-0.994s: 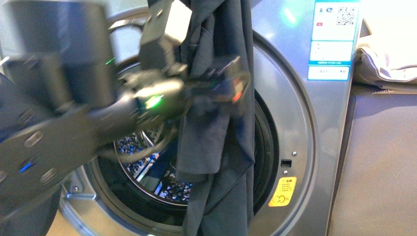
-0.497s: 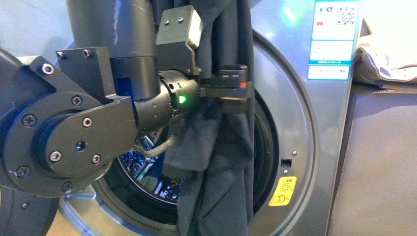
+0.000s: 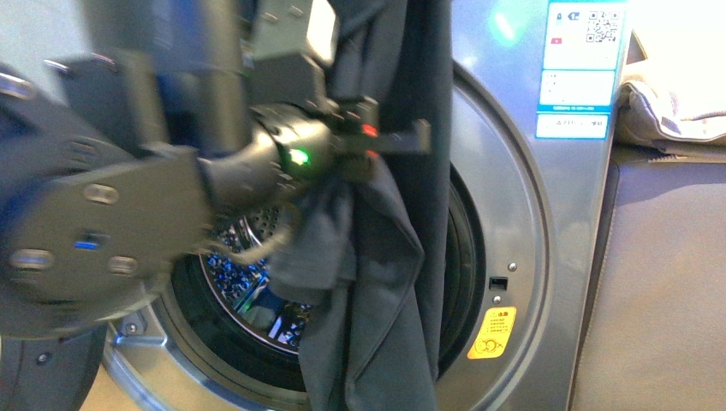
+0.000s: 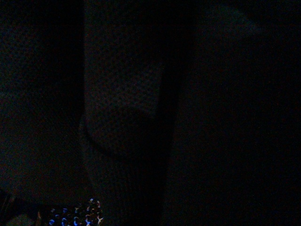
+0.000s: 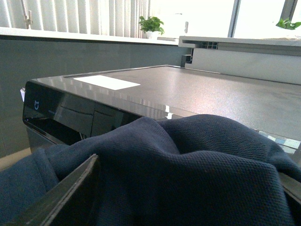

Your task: Put clothes into washing machine

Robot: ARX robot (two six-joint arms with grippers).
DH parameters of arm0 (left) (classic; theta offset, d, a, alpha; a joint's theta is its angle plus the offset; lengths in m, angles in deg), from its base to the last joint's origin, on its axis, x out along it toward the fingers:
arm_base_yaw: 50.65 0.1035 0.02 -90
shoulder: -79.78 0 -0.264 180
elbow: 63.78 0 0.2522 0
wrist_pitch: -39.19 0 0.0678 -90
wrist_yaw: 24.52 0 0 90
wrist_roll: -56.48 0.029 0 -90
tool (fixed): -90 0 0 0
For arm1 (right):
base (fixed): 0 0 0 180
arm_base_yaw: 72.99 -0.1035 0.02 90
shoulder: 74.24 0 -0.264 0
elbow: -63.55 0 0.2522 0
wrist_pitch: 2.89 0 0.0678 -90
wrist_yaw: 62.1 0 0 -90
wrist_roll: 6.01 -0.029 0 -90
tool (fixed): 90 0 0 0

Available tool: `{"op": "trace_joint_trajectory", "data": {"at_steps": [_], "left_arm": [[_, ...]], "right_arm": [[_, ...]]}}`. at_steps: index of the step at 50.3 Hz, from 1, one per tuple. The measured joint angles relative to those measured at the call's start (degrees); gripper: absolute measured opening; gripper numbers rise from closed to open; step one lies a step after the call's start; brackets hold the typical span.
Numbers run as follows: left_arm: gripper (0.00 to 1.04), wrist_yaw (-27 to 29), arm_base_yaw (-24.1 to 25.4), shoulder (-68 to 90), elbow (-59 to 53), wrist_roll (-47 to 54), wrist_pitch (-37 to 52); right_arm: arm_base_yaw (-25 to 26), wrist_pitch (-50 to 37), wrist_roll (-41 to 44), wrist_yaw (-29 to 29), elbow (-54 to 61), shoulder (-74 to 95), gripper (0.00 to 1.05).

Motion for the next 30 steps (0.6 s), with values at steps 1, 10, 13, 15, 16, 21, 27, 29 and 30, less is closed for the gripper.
{"op": "trace_joint_trajectory", "data": {"at_steps": [1, 10, 13, 15, 16, 21, 27, 29, 30], "left_arm": [[0.15, 0.0, 0.31, -0.28, -0.59, 0.02, 0.39], [0.14, 0.04, 3.63, -2.54, -3.96, -0.13, 2.54], [0.14, 0.09, 4.35, -2.67, -4.26, -0.26, 2.71], [0.14, 0.07, 4.83, -2.75, -4.44, -0.46, 2.82], [0.14, 0.04, 5.11, -2.82, -4.59, -0.52, 2.95], [0.14, 0.13, 6.01, -2.86, -5.66, -0.94, 3.43], [0.14, 0.46, 5.97, -2.86, -7.1, -1.31, 3.48], [0.14, 0.48, 5.64, -2.86, -7.41, -1.38, 3.72], [0.14, 0.46, 5.53, -2.86, -7.5, -1.42, 3.8]], "right_arm": [[0.0, 0.0, -0.02, -0.02, 0.0, 0.0, 0.95], [-0.07, 0.0, -0.42, -0.13, 0.0, 0.0, 0.97], [-0.11, 0.0, -0.44, -0.26, 0.0, 0.0, 0.97], [-0.15, 0.0, -0.44, -0.26, 0.0, 0.0, 0.97], [-0.15, 0.0, -0.44, -0.26, 0.0, 0.0, 0.97], [-0.15, 0.0, -0.42, -0.2, 0.0, 0.0, 0.97], [-0.11, -0.04, -0.39, 0.02, -0.02, -0.13, 0.97], [-0.09, -0.04, -0.39, 0.02, -0.02, -0.15, 0.97], [-0.09, -0.07, -0.39, 0.02, -0.02, -0.15, 0.97]]}}
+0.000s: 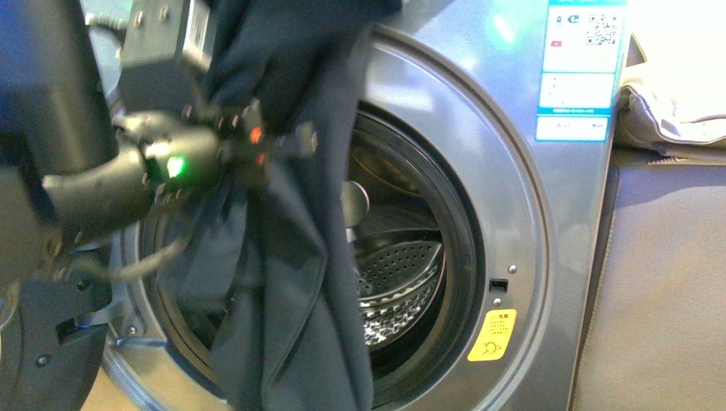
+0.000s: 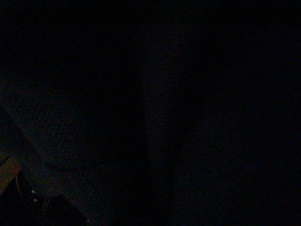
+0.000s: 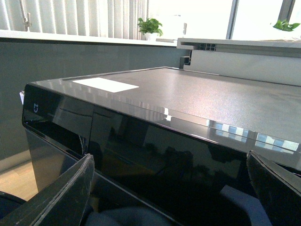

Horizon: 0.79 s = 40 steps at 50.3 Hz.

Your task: Put clothes into washing machine

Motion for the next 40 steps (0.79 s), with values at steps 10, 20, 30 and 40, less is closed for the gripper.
{"op": "trace_joint_trajectory", "data": {"at_steps": [10, 20, 30, 40], "left_arm": [[0.14, -1.03, -3.5, -0.9, -3.52, -0.24, 1.95], [0.14, -2.25, -4.83, -1.46, -5.6, -0.26, 3.02], [0.14, -2.16, -4.26, -1.46, -5.77, -0.28, 3.23], [0.14, -2.58, -3.04, -1.31, -5.77, -0.52, 3.37]], "right_arm": [[-0.02, 0.0, 0.0, -0.02, -0.02, -0.07, 0.97], [0.0, 0.0, 0.0, 0.0, -0.02, -0.07, 0.97], [-0.02, 0.0, 0.0, 0.0, -0.02, -0.07, 0.97], [-6.54, 4.44, -2.4, 24.5, 8.55, -7.45, 0.97]]}}
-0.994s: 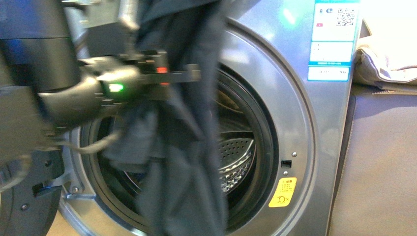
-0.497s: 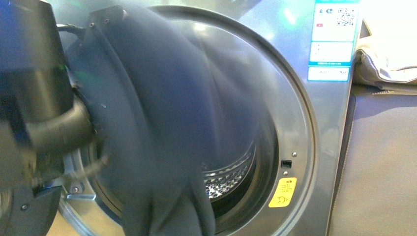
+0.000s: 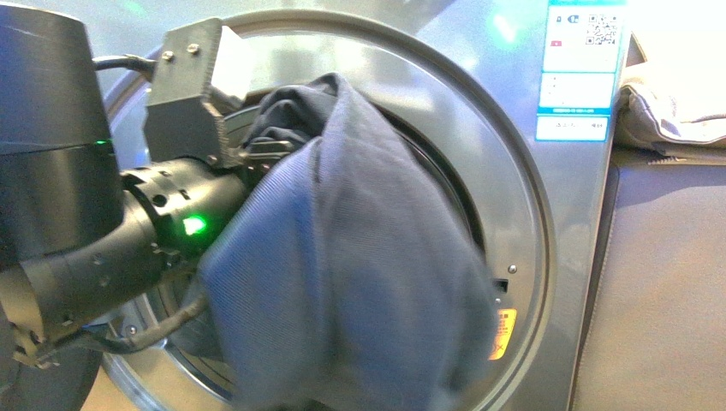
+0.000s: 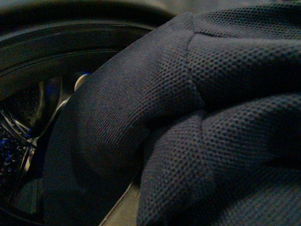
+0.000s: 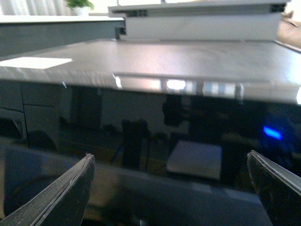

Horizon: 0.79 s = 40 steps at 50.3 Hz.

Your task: Put clothes into washing machine

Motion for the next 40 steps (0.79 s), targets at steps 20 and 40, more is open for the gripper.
{"op": "trace_joint_trajectory", "data": {"at_steps": [20, 40], "left_arm": [[0.14, -0.74, 2.14, 1.84, 0.61, 0.5, 0.26], [0.14, -0.26, 2.08, 3.58, 2.29, 2.4, 0.87]], "right_arm": [[-10.49, -7.63, 2.62, 8.13, 20.26, -21.64, 0.97], [-19.06, -30.99, 13.97, 22.51, 51.01, -45.7, 0.97]]}}
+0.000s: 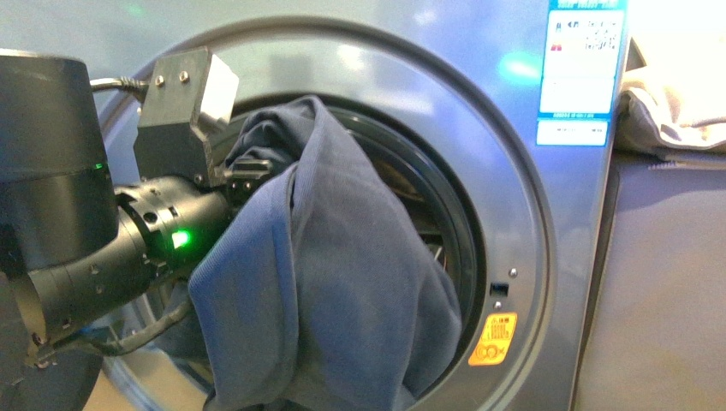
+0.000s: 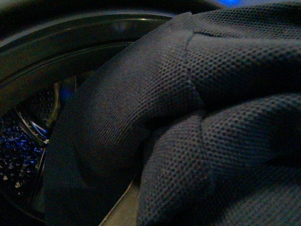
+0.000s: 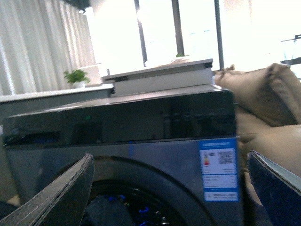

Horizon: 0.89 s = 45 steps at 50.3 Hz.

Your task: Put clothes into washing machine

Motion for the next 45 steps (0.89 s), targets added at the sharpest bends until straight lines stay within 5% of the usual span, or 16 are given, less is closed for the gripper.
{"op": "trace_joint_trajectory", "data": {"at_steps": [6, 9, 15, 33, 45], "left_arm": [[0.14, 0.83, -0.31, 1.6, 0.24, 1.16, 1.2], [0.14, 1.27, -0.37, 2.69, 0.79, 1.57, 1.57], [0.14, 2.21, -0.42, 4.79, 2.16, 1.88, 1.81], [0.14, 5.53, 0.02, 14.69, 9.35, 3.34, 2.49], [0.14, 10.16, 1.9, 23.1, 15.89, 3.26, 2.86]], "right_arm": [[2.75, -2.69, -4.26, 4.09, 11.04, -6.47, 0.96], [4.79, 13.27, -9.35, 5.22, 11.72, -9.2, 0.84], [10.93, 27.87, -13.31, -0.5, 19.41, -15.52, 0.65], [33.35, 28.83, -15.61, -22.12, 33.79, -30.25, 0.02], [42.8, 28.65, -15.67, -31.19, 38.84, -35.01, 0.02]]}}
